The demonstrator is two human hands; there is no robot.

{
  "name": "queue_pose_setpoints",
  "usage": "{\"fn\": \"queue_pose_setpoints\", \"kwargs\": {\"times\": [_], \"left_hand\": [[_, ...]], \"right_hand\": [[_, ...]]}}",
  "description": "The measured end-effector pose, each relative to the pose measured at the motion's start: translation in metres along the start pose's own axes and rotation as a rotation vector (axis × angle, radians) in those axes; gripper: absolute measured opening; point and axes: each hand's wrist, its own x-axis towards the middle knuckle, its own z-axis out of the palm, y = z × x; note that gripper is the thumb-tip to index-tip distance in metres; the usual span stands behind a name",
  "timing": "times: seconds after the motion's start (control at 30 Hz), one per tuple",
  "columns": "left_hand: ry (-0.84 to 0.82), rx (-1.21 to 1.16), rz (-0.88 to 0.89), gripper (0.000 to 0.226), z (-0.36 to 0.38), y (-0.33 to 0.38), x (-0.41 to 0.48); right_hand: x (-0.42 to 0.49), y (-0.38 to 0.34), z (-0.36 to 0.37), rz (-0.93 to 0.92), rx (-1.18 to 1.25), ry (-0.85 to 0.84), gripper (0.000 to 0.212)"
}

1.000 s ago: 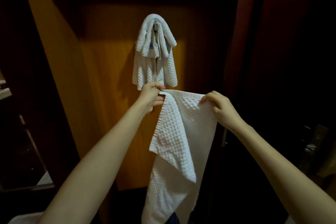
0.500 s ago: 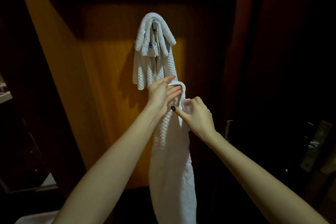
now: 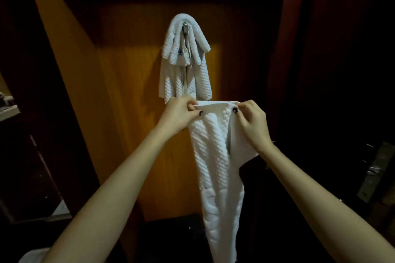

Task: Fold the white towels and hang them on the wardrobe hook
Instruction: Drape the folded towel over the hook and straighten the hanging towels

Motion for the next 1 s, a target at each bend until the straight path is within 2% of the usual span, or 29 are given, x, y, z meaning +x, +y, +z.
{"fn": "queue_pose_setpoints", "kwargs": {"times": [0.07,0.1,0.27,0.37,0.43,0.53,0.67,0.87,1.0], "left_hand": [[-0.09,0.093,0.077,0.016,0.004,-0.002,0.002],[-0.149,0.067,0.099,0.021,0.007,-0.002,0.003],[-0.35,-0.27,0.195,0.018,0.031,0.015,0.005],[-0.391,-0.474,0.204,0.025,0.036,0.024,0.007],[-0.395,-0.495,0.196,0.031,0.037,0.029,0.008],[-0.424,-0.586,0.21,0.029,0.042,0.042,0.007],[-0.365,-0.615,0.282,0.04,0.051,0.057,0.009],[-0.057,-0.536,0.43,0.03,0.064,0.064,0.001],[0.039,-0.58,0.334,0.027,0.075,0.057,-0.002]], "right_hand": [[0.005,-0.002,-0.007,-0.038,-0.016,-0.064,0.011],[0.007,-0.003,-0.011,-0.05,-0.019,-0.1,0.011],[0.008,-0.01,-0.025,-0.071,0.003,-0.19,0.006],[0.006,-0.008,-0.036,-0.051,-0.003,-0.184,0.004],[0.005,-0.006,-0.044,0.012,0.028,-0.171,0.005],[0.001,-0.007,-0.054,0.119,0.142,-0.174,0.005],[-0.003,-0.011,-0.066,0.219,0.342,-0.136,0.005],[-0.01,-0.014,-0.072,0.175,0.347,-0.085,0.008],[-0.008,-0.018,-0.074,0.287,0.278,-0.208,0.015]]}}
